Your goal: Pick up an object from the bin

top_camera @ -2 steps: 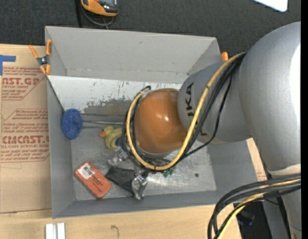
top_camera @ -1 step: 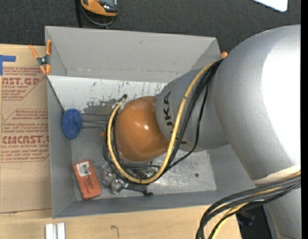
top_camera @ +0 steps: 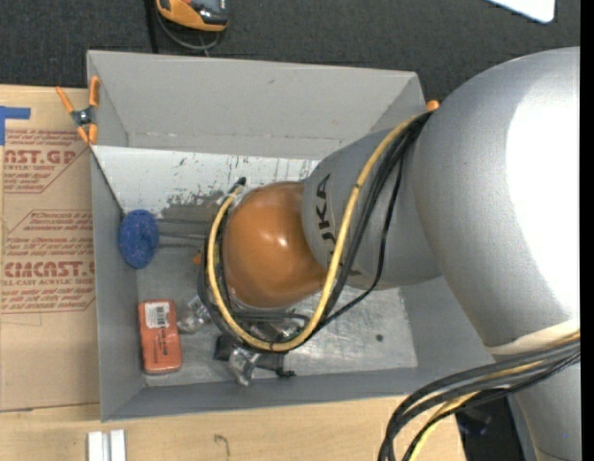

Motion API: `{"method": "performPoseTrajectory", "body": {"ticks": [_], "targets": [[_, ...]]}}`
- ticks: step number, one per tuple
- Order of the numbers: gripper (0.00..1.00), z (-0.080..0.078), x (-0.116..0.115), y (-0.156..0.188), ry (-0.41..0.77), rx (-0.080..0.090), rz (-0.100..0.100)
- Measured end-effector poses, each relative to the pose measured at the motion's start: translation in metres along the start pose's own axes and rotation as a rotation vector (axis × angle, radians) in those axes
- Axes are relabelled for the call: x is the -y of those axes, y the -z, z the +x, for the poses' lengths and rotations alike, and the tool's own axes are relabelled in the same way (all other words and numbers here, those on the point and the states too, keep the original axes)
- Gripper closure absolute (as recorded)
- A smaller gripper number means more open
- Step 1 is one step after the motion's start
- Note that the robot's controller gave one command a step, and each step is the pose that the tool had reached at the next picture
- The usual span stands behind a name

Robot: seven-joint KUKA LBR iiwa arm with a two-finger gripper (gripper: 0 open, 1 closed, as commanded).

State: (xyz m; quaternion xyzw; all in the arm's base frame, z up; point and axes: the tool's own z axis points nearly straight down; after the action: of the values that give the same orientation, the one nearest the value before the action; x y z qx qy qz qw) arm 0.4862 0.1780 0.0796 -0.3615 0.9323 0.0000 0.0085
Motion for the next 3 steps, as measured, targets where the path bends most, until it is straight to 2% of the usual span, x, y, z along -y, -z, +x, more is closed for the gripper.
{"method": "performPoseTrajectory", "body": {"ticks": [1, 2, 3], "targets": [[0.00, 0.000, 0.000, 0.000, 0.000, 0.000, 0.000], [1.00, 0.060, 0.080, -0.005, -0.070, -0.015, -0.003], [1.00, 0.060, 0.080, -0.005, -0.069, -0.015, -0.003]]}}
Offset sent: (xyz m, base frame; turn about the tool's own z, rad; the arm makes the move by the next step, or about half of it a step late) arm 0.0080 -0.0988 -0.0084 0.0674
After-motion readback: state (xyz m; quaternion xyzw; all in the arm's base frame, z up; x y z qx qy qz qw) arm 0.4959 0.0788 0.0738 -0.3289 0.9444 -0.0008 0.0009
